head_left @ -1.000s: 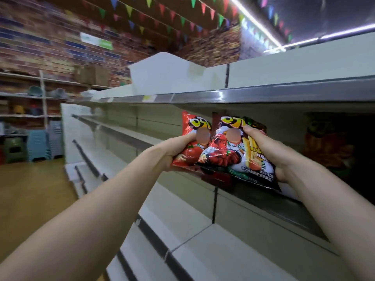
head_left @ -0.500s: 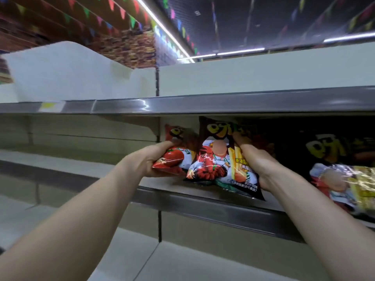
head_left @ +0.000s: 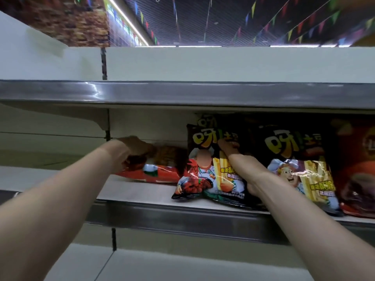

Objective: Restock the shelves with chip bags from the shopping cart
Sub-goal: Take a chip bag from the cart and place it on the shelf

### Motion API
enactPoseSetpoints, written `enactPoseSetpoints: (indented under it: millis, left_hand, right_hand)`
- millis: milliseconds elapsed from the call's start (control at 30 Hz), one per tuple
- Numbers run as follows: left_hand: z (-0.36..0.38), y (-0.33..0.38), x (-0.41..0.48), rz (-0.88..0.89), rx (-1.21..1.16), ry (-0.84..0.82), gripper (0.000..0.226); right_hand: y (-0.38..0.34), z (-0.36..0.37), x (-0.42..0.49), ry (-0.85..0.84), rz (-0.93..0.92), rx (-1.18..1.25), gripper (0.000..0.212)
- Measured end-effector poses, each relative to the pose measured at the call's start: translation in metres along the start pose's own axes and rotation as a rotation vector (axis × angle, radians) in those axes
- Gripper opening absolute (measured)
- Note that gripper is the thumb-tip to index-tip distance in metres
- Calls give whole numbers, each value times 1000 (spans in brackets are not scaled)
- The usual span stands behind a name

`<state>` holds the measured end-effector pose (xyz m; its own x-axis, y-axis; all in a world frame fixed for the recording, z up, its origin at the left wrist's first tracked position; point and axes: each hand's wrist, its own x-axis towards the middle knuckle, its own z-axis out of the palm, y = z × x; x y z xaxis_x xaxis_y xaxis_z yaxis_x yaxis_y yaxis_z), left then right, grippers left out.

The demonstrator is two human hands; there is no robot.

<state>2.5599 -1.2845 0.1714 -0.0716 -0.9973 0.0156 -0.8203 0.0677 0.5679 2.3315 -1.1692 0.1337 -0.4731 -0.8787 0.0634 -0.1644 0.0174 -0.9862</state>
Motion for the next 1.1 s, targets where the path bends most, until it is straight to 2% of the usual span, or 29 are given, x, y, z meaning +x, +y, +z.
enactPoseSetpoints:
  millis: [33,67,133,200,267,300,367,400,467,533,567,600,700,733,800,867,1000,1100]
  left_hand:
    - [1,8,1,93,23,84,55]
    - [5,19,-4,177,-59,168,54]
    - [21,42,-17,352,-376,245,53]
    - [44,60,-31,427,-599,79,72]
    - [71,69,-40,421,-666,-113,93]
    - [82,72,-41,405,-694,-156,90]
    - [100,78,-45,403,-804,-112,64]
    - [106,82,-45,405,-871,-74,60]
    - [113,88,-43,424,-942,-32,75]
    - [115,91,-43,413,-917,-51,97]
    - [115,91,-46,399,-895,-72,100]
    - [115,90,-49,379,-849,-86,96]
    - [115,85,-55,286,-604,-98,53]
    - [116,84,-54,291,-551,-103,49]
    - [118,82,-54,306,-489,-119,56]
    - [120,80,-52,362,-498,-106,74]
    - [123,75,-42,426,-605,2,75]
    - [126,74,-38,477,-587,92,75]
  right_hand:
    - [1,1,3,17,-13,11,72]
    - [1,2,6,29,-30,17,81]
    - [0,4,10,60,-92,50,87]
    - [-3,4,13,97,-142,97,81]
    - [-6,4,17,126,-171,117,70]
    - [-7,4,20,133,-187,113,67]
    - [-10,4,25,147,-210,92,64]
    - [-10,4,27,161,-217,81,64]
    - [-9,3,30,180,-232,56,64]
    - [-5,4,30,197,-239,22,67]
    - [-2,6,29,206,-249,-3,69]
    - [0,8,28,215,-274,-35,70]
    - [1,13,23,284,-445,-203,70]
    - [0,13,20,321,-526,-312,69]
    - [-1,13,17,374,-655,-526,62]
    - [1,11,20,366,-694,-625,55]
    - [4,10,25,380,-694,-747,52]
    - [9,17,27,395,-928,-896,52]
